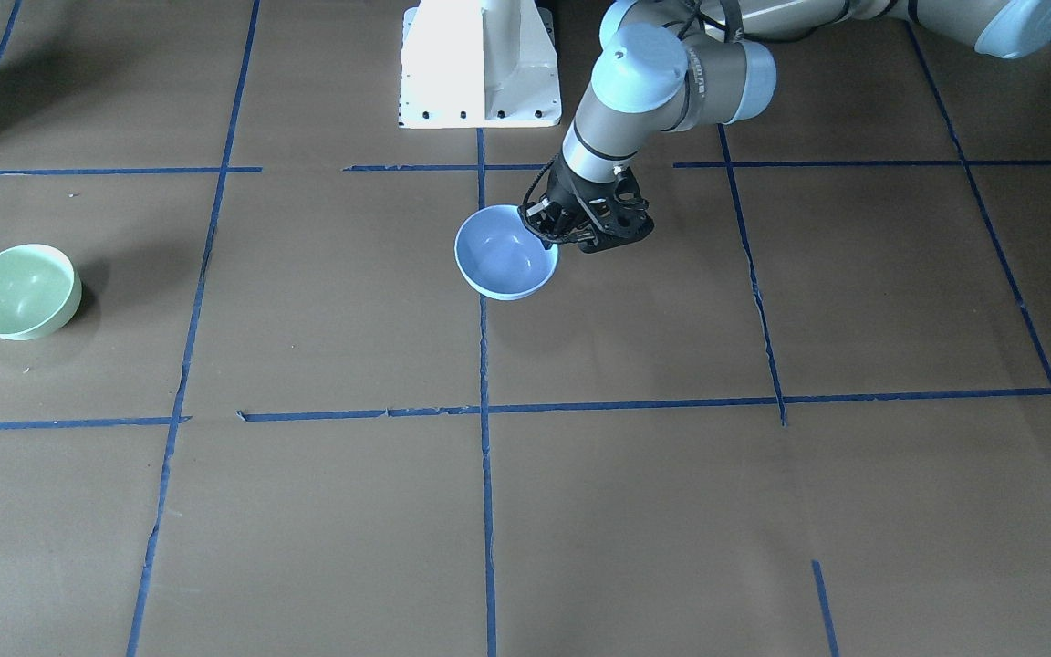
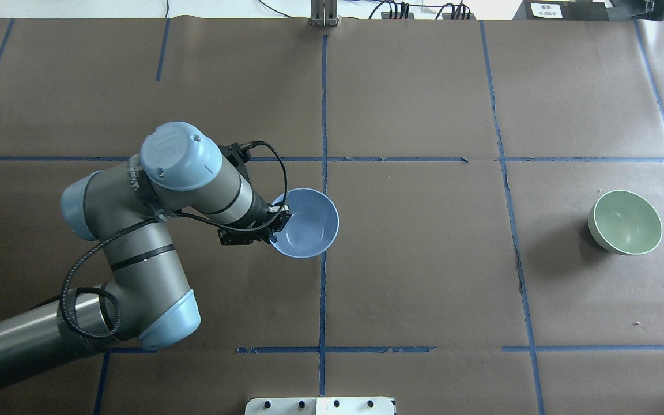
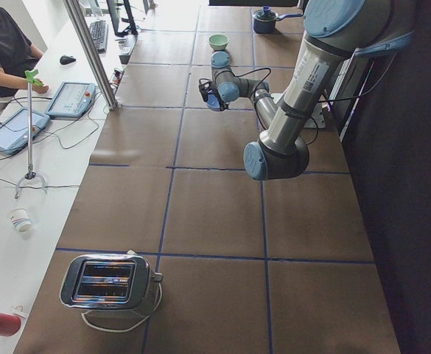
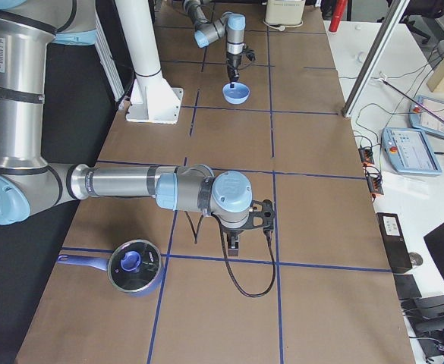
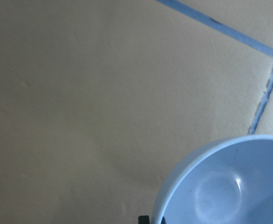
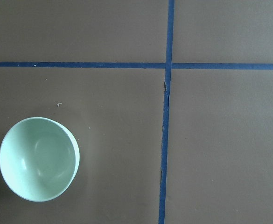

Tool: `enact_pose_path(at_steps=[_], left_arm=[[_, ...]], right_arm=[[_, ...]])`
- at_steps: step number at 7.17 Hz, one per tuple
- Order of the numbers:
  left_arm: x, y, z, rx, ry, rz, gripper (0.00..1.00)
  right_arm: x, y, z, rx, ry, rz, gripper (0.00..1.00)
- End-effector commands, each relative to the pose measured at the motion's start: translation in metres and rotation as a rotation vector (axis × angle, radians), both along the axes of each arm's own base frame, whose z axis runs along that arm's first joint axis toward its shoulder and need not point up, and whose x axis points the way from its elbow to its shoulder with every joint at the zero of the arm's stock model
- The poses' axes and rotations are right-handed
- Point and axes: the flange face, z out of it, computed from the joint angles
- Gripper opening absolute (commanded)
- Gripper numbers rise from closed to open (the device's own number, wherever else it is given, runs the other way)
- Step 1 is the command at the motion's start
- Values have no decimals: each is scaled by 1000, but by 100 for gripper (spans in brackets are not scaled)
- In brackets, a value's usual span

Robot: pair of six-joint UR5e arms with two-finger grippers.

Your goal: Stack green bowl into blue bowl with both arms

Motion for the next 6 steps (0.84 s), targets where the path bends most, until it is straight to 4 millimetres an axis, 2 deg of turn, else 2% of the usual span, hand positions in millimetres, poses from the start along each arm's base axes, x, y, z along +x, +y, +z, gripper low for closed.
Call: enact_pose_path(at_steps=[1, 2, 3, 4, 5, 6], left_arm=[[22, 12, 1, 16, -13, 9, 3], [24, 13, 1, 18, -9, 12, 10], [24, 13, 2, 20, -10, 14, 90], [20, 14, -2, 35, 0, 19, 100], [16, 11, -4, 40, 2, 9, 100], [-12, -6, -20, 45, 32, -18, 100]], right_arm=[[0, -1, -1, 1, 0, 0, 100], [1, -1, -2, 3, 0, 2, 100], [1, -1, -3, 6, 1, 2, 100], [0, -1, -2, 6, 0, -1, 100], [1, 0, -1, 3, 0, 1, 100], [0, 3, 2, -5, 0, -1, 100]])
